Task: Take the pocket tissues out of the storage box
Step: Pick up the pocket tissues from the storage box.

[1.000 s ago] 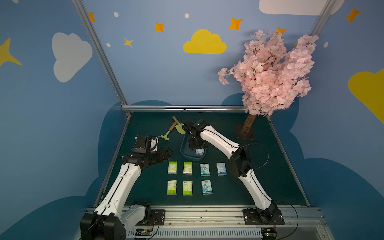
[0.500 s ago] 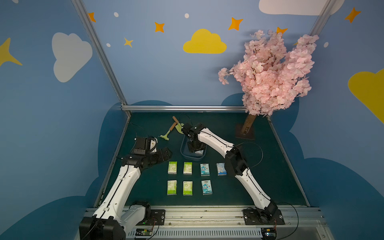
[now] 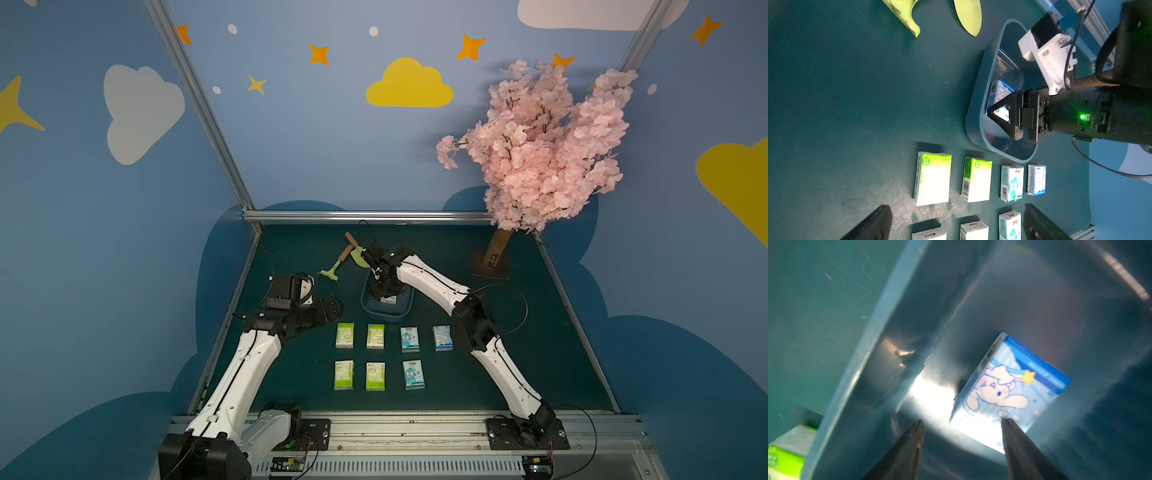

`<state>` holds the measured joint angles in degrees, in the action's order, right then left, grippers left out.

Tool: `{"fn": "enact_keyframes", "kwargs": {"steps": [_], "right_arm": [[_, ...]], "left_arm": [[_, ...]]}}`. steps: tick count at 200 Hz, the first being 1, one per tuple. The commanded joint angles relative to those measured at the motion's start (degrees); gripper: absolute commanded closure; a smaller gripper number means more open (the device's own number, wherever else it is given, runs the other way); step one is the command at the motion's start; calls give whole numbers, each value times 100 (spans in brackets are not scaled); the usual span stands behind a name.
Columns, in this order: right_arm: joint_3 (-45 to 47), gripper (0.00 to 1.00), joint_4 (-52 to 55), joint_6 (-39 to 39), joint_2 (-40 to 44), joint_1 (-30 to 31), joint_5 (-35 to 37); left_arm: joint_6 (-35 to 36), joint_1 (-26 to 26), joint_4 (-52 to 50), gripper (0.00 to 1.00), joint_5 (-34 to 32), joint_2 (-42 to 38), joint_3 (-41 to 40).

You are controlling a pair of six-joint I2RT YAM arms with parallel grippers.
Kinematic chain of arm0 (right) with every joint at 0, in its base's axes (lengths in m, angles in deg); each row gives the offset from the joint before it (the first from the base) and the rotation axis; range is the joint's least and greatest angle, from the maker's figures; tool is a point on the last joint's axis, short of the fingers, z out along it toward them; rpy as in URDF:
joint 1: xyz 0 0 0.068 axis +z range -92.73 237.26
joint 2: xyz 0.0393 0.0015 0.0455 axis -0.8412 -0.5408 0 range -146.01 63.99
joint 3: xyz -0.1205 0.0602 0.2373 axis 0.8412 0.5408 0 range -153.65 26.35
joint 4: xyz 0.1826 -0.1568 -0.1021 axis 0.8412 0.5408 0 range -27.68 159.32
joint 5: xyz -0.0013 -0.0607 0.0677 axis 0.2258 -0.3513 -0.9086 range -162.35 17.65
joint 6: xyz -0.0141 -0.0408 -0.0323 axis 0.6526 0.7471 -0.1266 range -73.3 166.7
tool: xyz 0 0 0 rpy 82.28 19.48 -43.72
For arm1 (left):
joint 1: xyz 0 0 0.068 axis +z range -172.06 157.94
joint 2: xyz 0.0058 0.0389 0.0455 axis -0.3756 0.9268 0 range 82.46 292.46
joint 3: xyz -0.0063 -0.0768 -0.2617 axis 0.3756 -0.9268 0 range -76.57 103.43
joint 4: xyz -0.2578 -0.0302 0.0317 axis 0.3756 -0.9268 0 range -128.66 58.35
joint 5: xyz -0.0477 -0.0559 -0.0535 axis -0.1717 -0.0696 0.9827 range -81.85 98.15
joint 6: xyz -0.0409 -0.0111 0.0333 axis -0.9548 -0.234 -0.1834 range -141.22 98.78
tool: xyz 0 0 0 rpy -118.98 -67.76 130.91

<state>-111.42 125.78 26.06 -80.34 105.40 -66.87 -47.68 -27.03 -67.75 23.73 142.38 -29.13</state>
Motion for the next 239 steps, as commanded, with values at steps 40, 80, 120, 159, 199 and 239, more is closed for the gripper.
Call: {"fn": "enact_keyframes", "kwargs": {"steps": [40, 80, 120, 159, 199, 239], "right_arm": [[298, 13, -86, -73, 560, -32, 807], [284, 5, -116, -300, 355, -78, 617], [271, 5, -175, -586, 122, -189, 350], [173, 6, -212, -729, -107, -257, 236], [38, 11, -357, -753, -333, -294, -62], [39, 23, -566, -697, -431, -333, -417]], "left_arm": [[-48, 22, -7, 0, -85, 71, 46], [-62, 25, 4, 0, -112, 113, 73], [-71, 23, -6, 0, -138, 111, 83], [-85, 23, -29, 0, -149, 117, 99], [-61, 23, -47, 0, -121, 152, 107], [-72, 23, -99, 0, -146, 109, 99]]}}
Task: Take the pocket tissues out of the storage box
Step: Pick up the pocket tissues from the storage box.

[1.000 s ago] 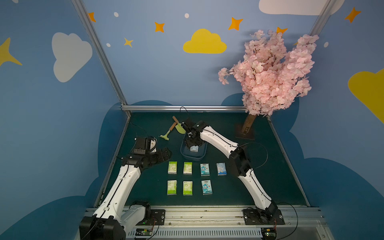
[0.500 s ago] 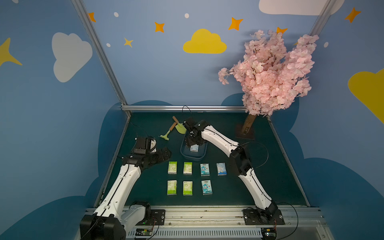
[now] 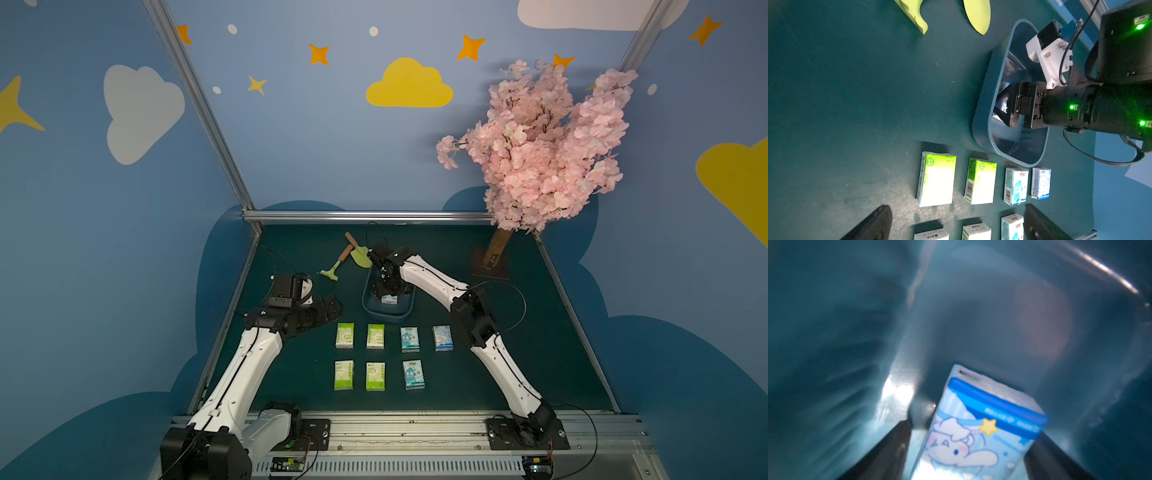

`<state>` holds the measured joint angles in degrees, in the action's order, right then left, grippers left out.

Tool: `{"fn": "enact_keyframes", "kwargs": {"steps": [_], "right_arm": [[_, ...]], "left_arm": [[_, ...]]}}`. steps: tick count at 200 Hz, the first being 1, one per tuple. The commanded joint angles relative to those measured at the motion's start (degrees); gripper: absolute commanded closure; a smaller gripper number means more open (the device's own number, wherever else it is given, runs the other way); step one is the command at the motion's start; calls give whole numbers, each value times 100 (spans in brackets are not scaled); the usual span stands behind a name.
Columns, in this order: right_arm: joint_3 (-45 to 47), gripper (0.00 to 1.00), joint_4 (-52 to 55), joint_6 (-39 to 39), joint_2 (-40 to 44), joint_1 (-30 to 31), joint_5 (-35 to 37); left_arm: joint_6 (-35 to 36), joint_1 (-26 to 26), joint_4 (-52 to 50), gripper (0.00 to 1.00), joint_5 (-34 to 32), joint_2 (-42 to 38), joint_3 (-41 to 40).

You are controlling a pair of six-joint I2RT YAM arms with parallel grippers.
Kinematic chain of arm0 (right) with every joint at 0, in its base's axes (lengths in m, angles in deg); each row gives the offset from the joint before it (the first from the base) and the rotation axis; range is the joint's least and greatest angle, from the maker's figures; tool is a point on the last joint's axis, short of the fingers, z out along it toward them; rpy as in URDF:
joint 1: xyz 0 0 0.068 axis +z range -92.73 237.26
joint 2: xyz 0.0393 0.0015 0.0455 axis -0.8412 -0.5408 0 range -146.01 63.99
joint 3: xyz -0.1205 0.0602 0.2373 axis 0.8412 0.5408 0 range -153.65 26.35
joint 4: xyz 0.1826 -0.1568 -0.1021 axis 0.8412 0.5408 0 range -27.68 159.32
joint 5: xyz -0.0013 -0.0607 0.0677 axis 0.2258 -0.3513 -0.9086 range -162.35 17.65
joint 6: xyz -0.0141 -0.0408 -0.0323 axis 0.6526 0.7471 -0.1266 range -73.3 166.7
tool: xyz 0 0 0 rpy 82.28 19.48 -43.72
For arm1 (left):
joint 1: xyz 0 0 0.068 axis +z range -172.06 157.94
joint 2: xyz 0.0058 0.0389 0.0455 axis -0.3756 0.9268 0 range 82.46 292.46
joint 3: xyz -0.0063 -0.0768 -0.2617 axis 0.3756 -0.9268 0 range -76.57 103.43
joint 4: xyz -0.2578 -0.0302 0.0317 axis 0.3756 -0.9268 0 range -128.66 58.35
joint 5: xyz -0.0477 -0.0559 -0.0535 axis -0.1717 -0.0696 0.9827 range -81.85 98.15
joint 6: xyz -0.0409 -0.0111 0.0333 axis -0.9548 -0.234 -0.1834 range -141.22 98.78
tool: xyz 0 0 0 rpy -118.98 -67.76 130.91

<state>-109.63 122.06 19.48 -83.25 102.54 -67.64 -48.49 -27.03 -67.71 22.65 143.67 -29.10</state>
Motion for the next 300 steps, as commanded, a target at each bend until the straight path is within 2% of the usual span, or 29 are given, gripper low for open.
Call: {"fn": "enact_keyframes", "kwargs": {"steps": [1, 38, 61, 156, 196, 237, 300], "right_arm": [[-144, 24, -197, -38, -140, -46, -348], [-114, 41, -211, -37, -61, -46, -375], [-69, 44, -210, -38, 52, -46, -341], [229, 45, -213, 41, 1025, -46, -177], [633, 45, -199, 60, 1654, -48, -172], [1380, 46, -78, 32, 2573, -39, -215], [3172, 46, 120, -135, 4229, 141, -84]], "left_arm": [[10, 23, -103, 0, -42, -30, 97], [-33, 23, -108, 0, -75, -138, 9], [-38, 23, -139, 0, -74, -166, 0], [-173, 23, -209, 0, -254, -473, -22], [-281, 23, -218, 0, -272, -605, -57], [-418, 23, -135, 0, -299, -730, -193], [-419, 23, -78, 0, -481, -772, -243]]}}
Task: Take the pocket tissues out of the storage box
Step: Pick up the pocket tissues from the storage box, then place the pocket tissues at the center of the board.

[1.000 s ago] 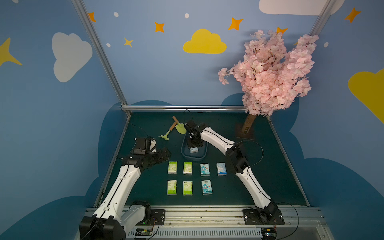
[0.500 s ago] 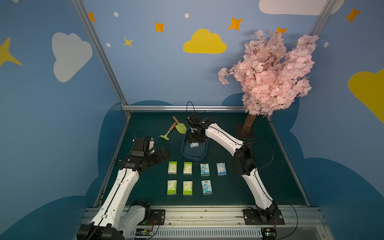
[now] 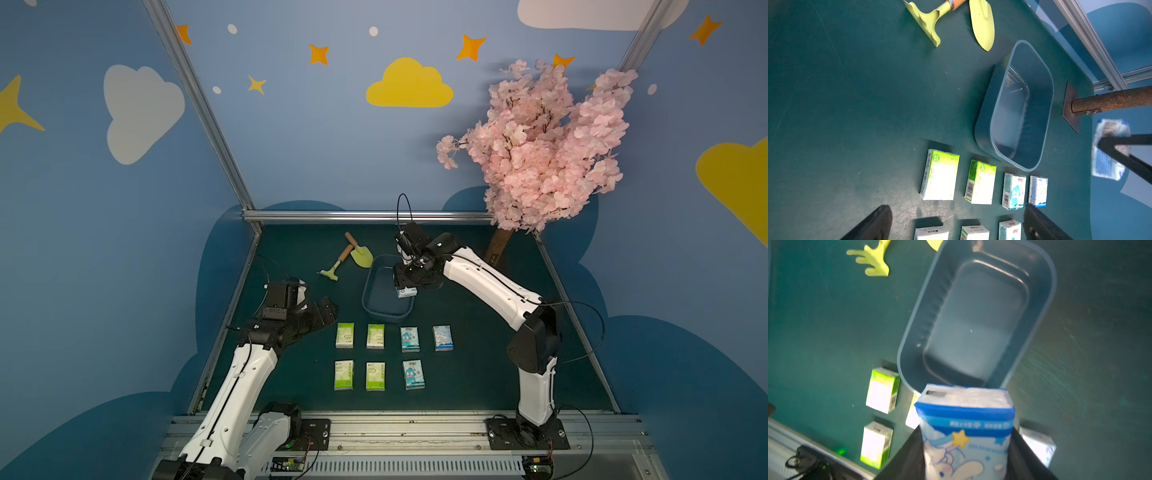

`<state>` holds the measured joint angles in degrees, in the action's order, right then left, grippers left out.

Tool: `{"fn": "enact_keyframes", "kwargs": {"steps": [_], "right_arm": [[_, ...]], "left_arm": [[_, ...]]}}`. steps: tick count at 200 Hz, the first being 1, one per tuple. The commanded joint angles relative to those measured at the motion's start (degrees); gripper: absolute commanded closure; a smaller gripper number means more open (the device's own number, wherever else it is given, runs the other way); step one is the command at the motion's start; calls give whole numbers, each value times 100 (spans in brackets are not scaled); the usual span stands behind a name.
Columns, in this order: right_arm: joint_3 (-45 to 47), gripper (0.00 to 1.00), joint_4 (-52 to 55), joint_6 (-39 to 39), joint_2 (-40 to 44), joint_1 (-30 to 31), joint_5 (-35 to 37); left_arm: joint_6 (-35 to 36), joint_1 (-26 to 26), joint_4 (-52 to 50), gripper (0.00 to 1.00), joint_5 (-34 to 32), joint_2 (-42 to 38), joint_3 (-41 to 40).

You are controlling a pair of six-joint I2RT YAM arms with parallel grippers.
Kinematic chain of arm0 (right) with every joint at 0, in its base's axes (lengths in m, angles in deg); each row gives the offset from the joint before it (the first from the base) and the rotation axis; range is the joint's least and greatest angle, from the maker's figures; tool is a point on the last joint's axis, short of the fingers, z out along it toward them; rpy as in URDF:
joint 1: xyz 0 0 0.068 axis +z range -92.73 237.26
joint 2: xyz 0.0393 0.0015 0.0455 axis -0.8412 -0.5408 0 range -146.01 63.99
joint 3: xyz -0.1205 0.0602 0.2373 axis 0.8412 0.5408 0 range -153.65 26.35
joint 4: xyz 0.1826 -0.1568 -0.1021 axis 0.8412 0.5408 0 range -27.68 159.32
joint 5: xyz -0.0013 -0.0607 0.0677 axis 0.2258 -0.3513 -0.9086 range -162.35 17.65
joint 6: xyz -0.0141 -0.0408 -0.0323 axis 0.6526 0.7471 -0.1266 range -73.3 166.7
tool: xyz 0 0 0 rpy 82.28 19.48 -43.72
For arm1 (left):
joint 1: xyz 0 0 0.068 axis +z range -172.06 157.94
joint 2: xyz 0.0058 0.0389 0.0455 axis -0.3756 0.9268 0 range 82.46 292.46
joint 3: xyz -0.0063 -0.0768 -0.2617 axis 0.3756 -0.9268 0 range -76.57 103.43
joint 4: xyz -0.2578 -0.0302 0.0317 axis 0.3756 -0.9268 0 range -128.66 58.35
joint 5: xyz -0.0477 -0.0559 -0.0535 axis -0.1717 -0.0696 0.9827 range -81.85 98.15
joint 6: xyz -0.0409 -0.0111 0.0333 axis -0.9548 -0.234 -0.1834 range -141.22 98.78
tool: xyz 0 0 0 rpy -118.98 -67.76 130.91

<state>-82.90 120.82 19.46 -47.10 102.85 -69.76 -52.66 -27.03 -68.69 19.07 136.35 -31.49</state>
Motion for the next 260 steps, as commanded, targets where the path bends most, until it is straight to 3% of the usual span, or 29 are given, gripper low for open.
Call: {"fn": "enact_keyframes", "kwargs": {"steps": [1, 70, 109, 198, 260], "right_arm": [[535, 46, 247, -137, 641, 110, 128], [2721, 46, 469, -694, 2464, 278, 403], [3714, 46, 482, -1122, 3063, 448, 414], [5230, 46, -243, -1711, 3199, 737, -18], [5739, 46, -870, -1775, 2681, 768, -108]], "left_arm": [[7, 23, 25, 0, -128, -38, -2], [-51, 23, 220, 0, -204, 139, -26], [-54, 27, 293, 0, -207, 296, 10], [-37, 23, 425, 0, -99, 636, 87], [-7, 23, 473, 0, -81, 738, 80]]}}
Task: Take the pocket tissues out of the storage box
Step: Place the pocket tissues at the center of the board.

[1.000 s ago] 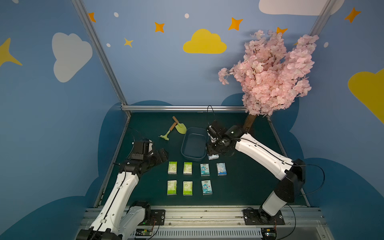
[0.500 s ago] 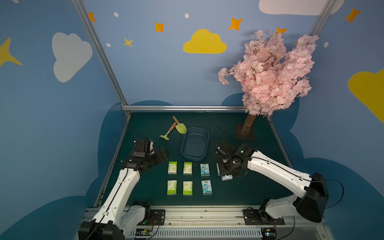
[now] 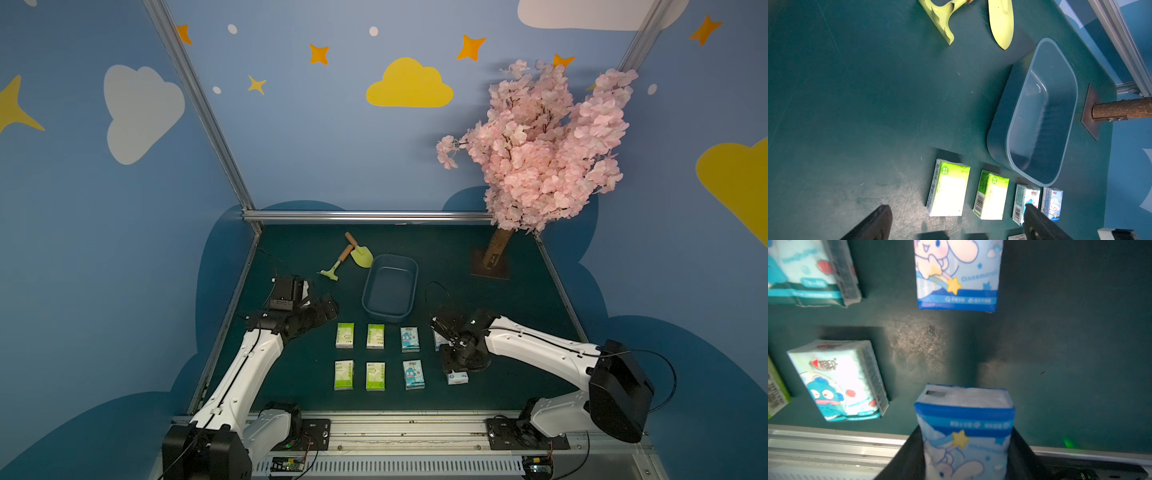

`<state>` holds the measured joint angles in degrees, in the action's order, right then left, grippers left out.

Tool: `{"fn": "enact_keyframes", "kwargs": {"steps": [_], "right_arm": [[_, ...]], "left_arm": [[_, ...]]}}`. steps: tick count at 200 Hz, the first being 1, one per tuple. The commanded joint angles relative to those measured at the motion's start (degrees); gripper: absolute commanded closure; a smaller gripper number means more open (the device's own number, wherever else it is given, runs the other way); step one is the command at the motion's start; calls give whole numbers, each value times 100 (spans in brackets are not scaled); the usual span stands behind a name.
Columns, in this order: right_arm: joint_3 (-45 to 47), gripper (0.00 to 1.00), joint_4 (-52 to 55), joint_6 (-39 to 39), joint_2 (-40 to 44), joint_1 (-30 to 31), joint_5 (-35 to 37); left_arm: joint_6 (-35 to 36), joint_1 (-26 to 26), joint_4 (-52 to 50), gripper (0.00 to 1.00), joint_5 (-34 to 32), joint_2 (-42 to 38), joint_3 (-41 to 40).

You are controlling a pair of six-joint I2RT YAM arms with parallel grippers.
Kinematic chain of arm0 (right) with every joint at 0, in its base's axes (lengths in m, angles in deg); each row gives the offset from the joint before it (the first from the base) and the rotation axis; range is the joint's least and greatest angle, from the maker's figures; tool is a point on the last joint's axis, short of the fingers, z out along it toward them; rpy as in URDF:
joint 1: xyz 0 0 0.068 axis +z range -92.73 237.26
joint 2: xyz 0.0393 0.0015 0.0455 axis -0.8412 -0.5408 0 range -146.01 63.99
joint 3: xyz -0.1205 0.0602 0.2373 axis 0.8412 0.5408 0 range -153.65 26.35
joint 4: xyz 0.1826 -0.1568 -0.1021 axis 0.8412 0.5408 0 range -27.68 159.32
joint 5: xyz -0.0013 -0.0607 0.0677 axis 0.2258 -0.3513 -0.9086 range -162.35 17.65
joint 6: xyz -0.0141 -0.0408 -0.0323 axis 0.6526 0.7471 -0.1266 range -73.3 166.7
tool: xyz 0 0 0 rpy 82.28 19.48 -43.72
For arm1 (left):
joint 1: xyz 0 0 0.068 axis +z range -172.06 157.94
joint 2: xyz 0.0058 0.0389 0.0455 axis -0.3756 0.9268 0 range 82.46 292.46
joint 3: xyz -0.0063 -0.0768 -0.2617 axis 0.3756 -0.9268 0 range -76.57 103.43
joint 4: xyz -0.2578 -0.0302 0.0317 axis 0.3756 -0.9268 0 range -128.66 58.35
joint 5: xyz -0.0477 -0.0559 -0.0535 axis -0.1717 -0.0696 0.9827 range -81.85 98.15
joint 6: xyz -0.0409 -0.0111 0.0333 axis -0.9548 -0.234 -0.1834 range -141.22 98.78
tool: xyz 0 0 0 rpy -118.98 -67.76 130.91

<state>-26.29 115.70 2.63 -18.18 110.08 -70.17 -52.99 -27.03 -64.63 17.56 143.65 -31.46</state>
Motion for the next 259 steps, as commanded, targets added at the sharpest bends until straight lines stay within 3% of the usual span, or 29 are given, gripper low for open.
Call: {"fn": "enact_keyframes", "kwargs": {"steps": [1, 129, 203, 259], "right_arm": [[79, 46, -366, -92, -216, 36, -67], [461, 45, -1132, -35, -910, 62, 34], [341, 32, -794, -101, -696, 80, 186], [-145, 20, 51, -81, -303, 21, 648]], "left_arm": [[28, 23, 60, 0, 70, 12, 78], [171, 19, 19, 0, 17, 85, 96], [211, 23, 71, 0, 17, 268, 188], [115, 31, 133, 0, -96, 306, 179]]}}
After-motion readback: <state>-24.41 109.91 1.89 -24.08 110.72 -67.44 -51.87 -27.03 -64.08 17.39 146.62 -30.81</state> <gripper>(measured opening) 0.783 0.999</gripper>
